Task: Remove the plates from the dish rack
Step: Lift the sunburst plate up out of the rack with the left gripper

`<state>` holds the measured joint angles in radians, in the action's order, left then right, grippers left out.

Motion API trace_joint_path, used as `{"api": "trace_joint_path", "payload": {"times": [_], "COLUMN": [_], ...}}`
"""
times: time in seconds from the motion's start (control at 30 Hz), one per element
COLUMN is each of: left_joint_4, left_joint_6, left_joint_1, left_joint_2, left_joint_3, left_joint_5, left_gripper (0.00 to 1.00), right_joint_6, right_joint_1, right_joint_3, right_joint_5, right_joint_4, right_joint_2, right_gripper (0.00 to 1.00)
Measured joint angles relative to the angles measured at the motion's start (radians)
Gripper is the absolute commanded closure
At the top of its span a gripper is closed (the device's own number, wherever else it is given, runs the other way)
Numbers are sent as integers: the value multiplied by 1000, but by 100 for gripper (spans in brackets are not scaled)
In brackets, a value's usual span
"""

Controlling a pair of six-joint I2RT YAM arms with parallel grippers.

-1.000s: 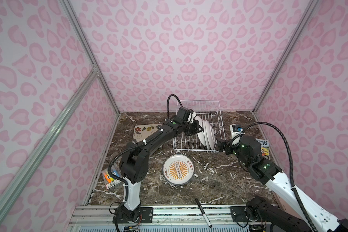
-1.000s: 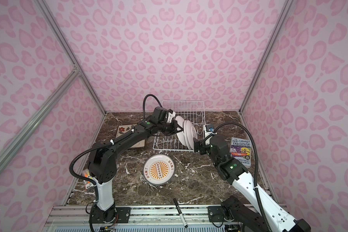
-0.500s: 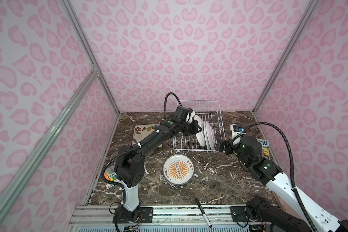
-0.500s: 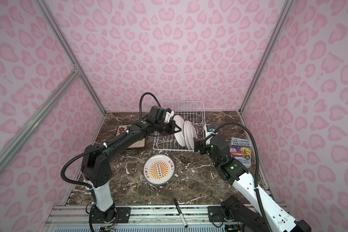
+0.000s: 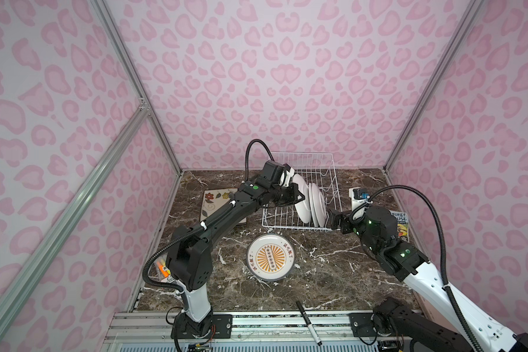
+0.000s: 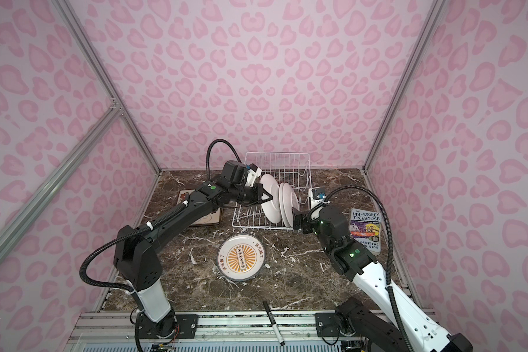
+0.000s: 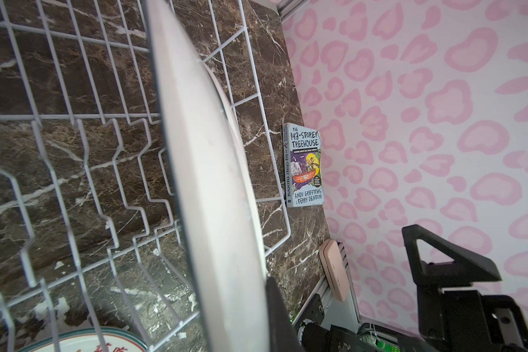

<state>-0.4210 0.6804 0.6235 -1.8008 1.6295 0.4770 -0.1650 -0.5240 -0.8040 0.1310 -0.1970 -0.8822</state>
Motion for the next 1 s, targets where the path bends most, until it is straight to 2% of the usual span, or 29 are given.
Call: {"api": "trace_joint_path", "payload": {"times": [0.63, 1.0], "left_joint_4": [-79, -132], "left_joint_6": [-85, -269], "left_joint_1": [-23, -25], "left_joint_2": [98, 134], "left_joint_3": [-4, 25], "left_joint_5": [-93, -200], "left_gripper": [97, 97], "right_joint_6": [-18, -130], "right_joint_1": [-10, 3], "right_joint_3": [-10, -77], "right_joint_5": [-5, -37], "right_joint_4": [16, 24], "right_joint_2": [-26, -89], "right_gripper": [1, 1]}}
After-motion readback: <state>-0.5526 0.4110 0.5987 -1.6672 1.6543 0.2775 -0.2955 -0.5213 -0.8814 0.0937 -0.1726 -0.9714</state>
